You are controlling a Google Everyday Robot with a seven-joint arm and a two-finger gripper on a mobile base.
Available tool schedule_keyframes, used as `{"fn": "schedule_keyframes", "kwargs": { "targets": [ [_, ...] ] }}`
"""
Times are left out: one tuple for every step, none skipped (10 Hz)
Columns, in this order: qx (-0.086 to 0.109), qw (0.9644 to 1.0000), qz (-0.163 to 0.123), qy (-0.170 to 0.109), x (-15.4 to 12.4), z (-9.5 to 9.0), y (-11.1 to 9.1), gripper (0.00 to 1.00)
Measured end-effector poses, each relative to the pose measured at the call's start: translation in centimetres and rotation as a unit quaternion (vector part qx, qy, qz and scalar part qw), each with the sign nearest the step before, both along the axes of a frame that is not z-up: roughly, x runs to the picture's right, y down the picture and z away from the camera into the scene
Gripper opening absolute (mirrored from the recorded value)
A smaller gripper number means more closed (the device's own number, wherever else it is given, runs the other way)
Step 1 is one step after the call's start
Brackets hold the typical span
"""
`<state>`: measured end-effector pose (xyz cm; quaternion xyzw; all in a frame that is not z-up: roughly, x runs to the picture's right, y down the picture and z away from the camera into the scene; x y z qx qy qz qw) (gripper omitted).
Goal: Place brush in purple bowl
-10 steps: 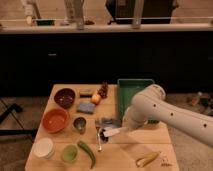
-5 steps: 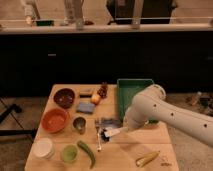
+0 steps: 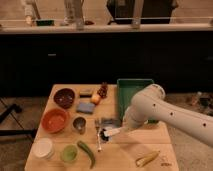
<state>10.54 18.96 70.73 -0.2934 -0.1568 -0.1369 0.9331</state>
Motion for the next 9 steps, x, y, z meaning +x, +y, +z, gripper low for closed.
{"fn": "schedule_keyframes", "kwargs": {
  "targets": [
    [-0.003,1.0000,-0.003,-0.004,-1.2,0.2,-0.3,0.19],
    [-0.005,0.9999,-0.005,-0.008,-2.5,0.4,-0.5,0.19],
    [-0.007,0.9999,-0.006,-0.012,-4.4,0.5,-0.9,0.19],
    [-0.009,0.9998,-0.007,-0.018,-7.4,0.7,-1.4,0.19],
    [-0.009,0.9997,-0.008,-0.023,-9.6,0.8,-1.8,0.19],
    [-0.009,0.9995,-0.006,-0.028,-11.4,0.8,-2.3,0.19],
    [-0.008,0.9994,-0.004,-0.035,-13.3,1.0,-3.0,0.19],
    [-0.006,0.9992,-0.002,-0.039,-14.3,1.1,-3.5,0.19],
    [-0.003,0.9990,0.002,-0.045,-15.7,1.4,-4.4,0.19]
  ]
}}
